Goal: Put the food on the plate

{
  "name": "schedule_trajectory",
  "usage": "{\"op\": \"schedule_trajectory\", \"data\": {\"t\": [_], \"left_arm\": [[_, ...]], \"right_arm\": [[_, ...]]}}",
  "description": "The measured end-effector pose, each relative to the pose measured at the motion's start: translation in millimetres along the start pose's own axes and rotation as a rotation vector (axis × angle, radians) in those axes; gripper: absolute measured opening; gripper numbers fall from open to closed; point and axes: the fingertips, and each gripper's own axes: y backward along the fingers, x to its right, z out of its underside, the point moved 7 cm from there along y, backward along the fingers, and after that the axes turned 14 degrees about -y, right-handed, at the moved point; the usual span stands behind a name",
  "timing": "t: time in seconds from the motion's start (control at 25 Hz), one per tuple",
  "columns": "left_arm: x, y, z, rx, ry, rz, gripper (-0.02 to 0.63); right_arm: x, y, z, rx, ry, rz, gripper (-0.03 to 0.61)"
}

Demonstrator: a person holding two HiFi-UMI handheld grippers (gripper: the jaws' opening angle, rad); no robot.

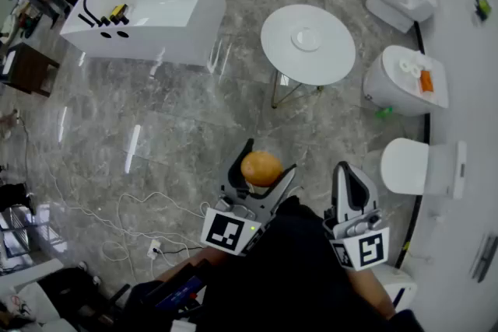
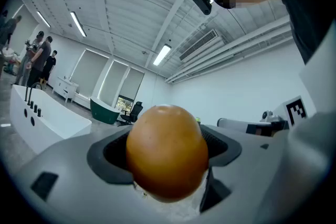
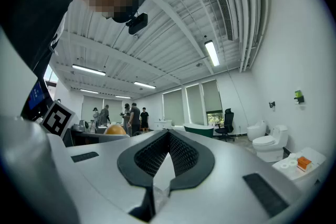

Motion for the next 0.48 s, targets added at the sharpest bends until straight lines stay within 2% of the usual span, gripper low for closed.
{"op": "schedule_trajectory", "data": {"t": [0.48], "left_arm": [[2.3,-5.6,-1.2,0.004,-0.019,-0.037,0.373]], "right_arm": [[12.6,-5.0,-3.6,-0.003,0.018,0.013,0.008]]}}
